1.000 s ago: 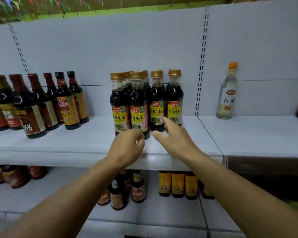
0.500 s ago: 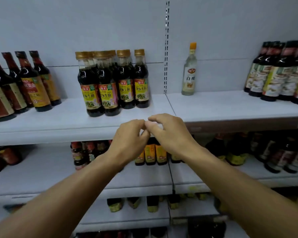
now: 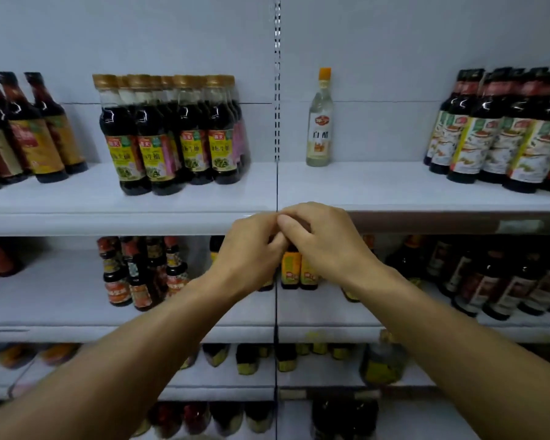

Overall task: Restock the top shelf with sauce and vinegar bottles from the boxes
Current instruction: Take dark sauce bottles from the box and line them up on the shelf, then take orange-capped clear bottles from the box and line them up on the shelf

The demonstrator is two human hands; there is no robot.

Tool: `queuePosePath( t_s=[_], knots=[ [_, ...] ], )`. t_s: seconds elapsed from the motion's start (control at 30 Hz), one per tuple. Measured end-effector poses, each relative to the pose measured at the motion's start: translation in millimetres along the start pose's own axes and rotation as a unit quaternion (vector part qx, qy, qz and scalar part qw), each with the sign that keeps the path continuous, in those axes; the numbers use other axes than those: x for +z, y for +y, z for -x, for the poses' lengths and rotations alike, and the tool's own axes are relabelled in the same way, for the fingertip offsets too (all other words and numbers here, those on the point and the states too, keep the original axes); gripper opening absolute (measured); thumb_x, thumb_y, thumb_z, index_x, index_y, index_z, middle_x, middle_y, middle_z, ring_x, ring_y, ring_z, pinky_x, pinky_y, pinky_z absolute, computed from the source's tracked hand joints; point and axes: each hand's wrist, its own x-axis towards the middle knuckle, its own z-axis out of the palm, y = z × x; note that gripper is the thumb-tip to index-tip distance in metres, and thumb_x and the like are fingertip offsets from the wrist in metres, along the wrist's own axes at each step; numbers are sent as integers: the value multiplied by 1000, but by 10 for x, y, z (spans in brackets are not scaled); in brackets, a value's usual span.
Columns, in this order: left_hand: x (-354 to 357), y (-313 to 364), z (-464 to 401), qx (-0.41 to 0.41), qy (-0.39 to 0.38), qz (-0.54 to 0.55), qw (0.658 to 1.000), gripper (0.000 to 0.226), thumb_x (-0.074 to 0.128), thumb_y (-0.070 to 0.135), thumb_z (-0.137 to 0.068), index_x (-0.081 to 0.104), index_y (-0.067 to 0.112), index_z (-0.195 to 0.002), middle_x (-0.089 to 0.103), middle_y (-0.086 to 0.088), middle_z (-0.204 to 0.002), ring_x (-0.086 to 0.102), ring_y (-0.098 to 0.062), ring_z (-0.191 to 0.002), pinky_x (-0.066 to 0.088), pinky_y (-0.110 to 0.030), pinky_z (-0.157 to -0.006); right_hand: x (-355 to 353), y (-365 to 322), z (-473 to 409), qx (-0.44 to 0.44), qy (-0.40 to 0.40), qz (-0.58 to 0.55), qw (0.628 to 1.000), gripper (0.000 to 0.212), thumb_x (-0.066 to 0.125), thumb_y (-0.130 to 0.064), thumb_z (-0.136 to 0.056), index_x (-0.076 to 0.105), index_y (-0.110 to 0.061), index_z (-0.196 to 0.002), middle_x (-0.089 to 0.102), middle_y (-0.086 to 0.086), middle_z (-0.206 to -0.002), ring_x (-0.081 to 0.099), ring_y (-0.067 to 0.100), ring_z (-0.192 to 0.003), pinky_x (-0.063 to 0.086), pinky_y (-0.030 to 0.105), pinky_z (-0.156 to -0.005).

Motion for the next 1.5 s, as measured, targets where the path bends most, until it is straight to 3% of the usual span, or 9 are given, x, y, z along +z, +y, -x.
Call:
queuePosePath(
  t_s=[0.23, 0.43, 0.7, 0.83, 1.03, 1.23, 1.3, 1.4, 1.5],
  knots=[
    [487, 276, 95, 7, 6, 13, 1000, 37, 49, 16, -96, 53, 43, -71, 63, 15, -70, 62, -5, -72, 45, -25, -59, -203, 492, 241, -14, -19, -16, 1000, 24, 50, -33, -98, 73, -25, -101, 71, -7, -95, 63, 12, -91, 52, 42, -82],
    [874, 97, 220, -22, -33, 29, 999, 33, 51, 17, -96, 55, 42, -75, 60, 20, -70, 58, 5, -71, 42, -18, -59, 22, 842, 444, 21, -56, -17, 998, 29, 48, -36, -98, 70, -23, -114, 69, -4, -104, 62, 14, -96, 52, 43, -83],
    [1122, -416, 481, -33, -121, 38, 991, 24, 48, 22, -98, 68, 24, -110, 73, 3, -101, 66, -14, -94, 55, -40, -79, 539, 992, 762, 82, -50, -14, 995, 28, 52, -31, -99, 70, -16, -115, 69, 2, -107, 61, 16, -99, 50, 39, -85],
    [1236, -573, 544, -12, -146, 47, 988, 22, 49, 20, -98, 69, 24, -107, 71, 10, -87, 60, -1, -75, 51, -25, -64, 744, 1107, 912, 108, -42, -11, 993, 32, 50, -35, -99, 69, -18, -118, 69, 2, -110, 61, 17, -102, 50, 39, -85],
    [1602, -723, 684, -28, -206, 77, 975, 18, 51, 21, -97, 69, 19, -101, 72, 0, -93, 67, -17, -87, 55, -39, -74, 888, 1359, 1192, 145, -65, -6, 987, 28, 50, -31, -100, 70, -13, -109, 70, 6, -100, 62, 22, -91, 50, 44, -78],
    [2105, -917, 915, -60, -234, 87, 967, 20, 52, 19, -97, 69, 23, -106, 64, 18, -87, 59, 3, -81, 38, -5, -64, 1077, 1746, 1475, 169, -91, -23, 981, 25, 55, -27, -97, 72, -14, -111, 73, 4, -104, 65, 18, -96, 50, 34, -80],
    [2251, -988, 983, -66, -245, 88, 963, 17, 53, 21, -96, 69, 25, -98, 65, 16, -88, 62, -1, -87, 45, -9, -69, 1167, 1871, 1558, 181, -103, -26, 978, 24, 57, -26, -97, 73, -13, -109, 73, 6, -102, 65, 18, -95, 50, 35, -81],
    [2521, -1148, 1103, -96, -260, 89, 957, 18, 53, 22, -97, 70, 19, -103, 73, 0, -96, 67, -15, -91, 55, -36, -77, 1341, 2100, 1693, 190, -125, -22, 973, 24, 56, -27, -97, 74, -14, -107, 73, 6, -99, 64, 19, -92, 49, 38, -79],
    [2796, -1328, 1232, -124, -280, 90, 948, 18, 53, 23, -98, 69, 18, -106, 70, 1, -95, 65, -17, -89, 53, -38, -75, 1530, 2335, 1841, 207, -145, -36, 967, 26, 56, -27, -97, 74, -11, -107, 73, 9, -96, 65, 22, -89, 51, 42, -77]
  ],
)
